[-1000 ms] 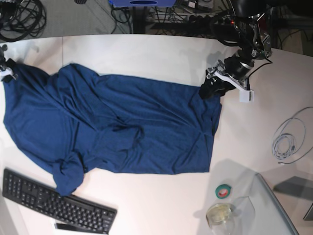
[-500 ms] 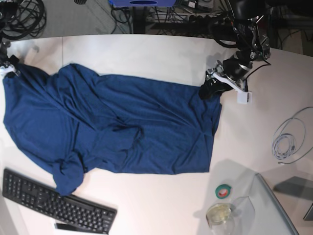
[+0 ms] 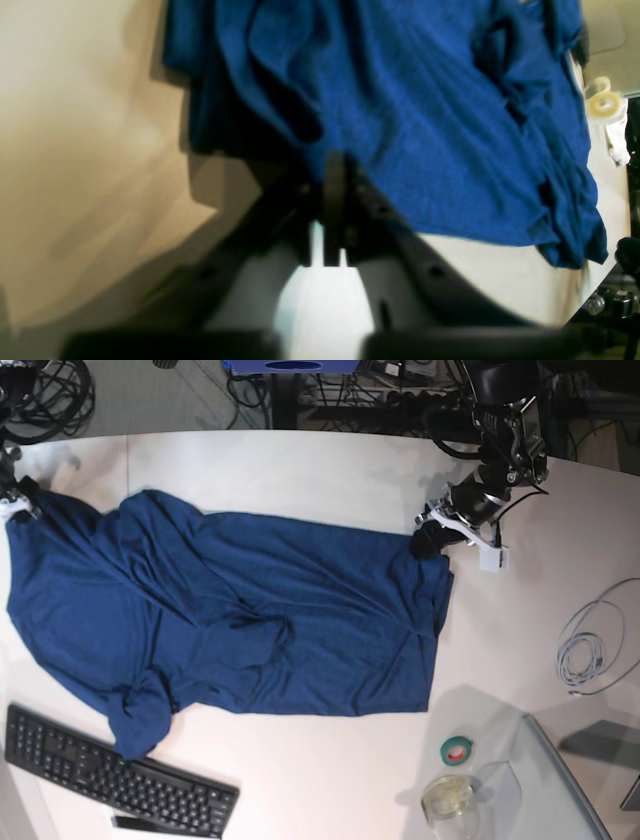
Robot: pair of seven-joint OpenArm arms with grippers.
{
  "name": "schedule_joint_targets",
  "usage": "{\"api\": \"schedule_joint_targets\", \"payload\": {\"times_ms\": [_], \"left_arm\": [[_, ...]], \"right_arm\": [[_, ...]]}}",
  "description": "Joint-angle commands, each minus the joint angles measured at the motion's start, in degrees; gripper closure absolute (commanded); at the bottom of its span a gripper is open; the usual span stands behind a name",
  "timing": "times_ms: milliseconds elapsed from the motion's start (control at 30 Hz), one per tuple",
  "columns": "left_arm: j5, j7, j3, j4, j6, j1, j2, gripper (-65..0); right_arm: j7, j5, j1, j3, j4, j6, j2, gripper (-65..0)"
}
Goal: Layout the t-shirt on the table in an organized manner, then fold the t-shirt properly
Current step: 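Grasp the shirt edge with the left gripper and pull it away from the right gripper, then hold the shirt edge with both grippers and stretch it taut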
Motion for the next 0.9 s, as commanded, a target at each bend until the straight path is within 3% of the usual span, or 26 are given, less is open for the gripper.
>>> {"api": "schedule_joint_targets", "payload": {"times_ms": [0,200,433,633,867], "left_arm": [[2.04,1.91,-0.21,0.95,1.08,0.37,-0.16,0.0],[2.04,2.52,-0.39,6.93,1.08,3.97,-0.16,0.0],[1.95,10.96,-5.40,15.10,1.08,4.85,0.90,0.0],[2.13,14.57,-7.25,17.83,1.08,4.85,0.72,0.0],[2.30,14.74,-6.81,17.65,1.08,4.85,0.90,0.0]], "right_arm": [[1.05,0.59,0.09,0.32,0.32,0.14,1.14,-21.9],[4.83,0.59,-0.09,0.41,-0.30,0.14,0.97,-21.9],[6.33,0.59,-0.17,0.50,-0.30,0.06,0.79,-23.0],[6.33,1.03,0.09,6.12,-0.30,0.14,0.53,-45.5],[6.15,3.76,1.32,6.47,-6.36,0.23,1.05,-44.7]]}}
